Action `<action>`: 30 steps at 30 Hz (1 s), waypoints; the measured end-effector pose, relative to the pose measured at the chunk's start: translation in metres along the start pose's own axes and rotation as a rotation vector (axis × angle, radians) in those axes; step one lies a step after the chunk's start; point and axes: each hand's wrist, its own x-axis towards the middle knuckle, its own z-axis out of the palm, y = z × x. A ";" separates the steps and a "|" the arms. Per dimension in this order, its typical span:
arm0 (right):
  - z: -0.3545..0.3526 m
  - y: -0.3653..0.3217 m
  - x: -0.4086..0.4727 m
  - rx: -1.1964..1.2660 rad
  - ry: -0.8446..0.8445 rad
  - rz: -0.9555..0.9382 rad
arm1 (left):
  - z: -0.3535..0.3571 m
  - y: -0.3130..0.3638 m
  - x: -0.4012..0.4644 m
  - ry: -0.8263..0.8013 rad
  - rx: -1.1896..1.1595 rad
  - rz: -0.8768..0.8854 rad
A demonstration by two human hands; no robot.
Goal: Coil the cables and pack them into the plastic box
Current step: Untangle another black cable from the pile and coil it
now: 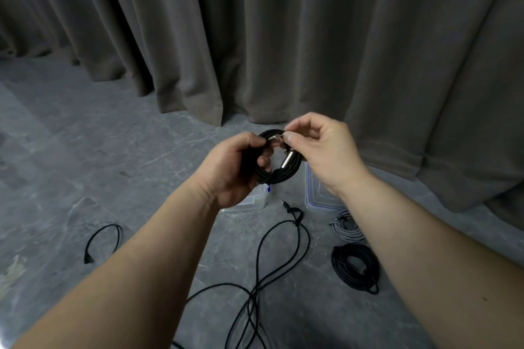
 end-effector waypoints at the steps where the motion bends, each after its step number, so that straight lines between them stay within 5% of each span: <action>1: 0.000 0.001 0.000 -0.009 -0.002 0.000 | -0.001 0.000 0.001 -0.008 -0.011 -0.001; 19: -0.002 0.001 -0.001 -0.116 0.068 -0.055 | 0.001 -0.004 0.005 0.111 0.208 0.084; 30: 0.000 0.001 -0.001 -0.141 0.043 -0.062 | 0.000 -0.003 0.005 0.047 -0.062 0.069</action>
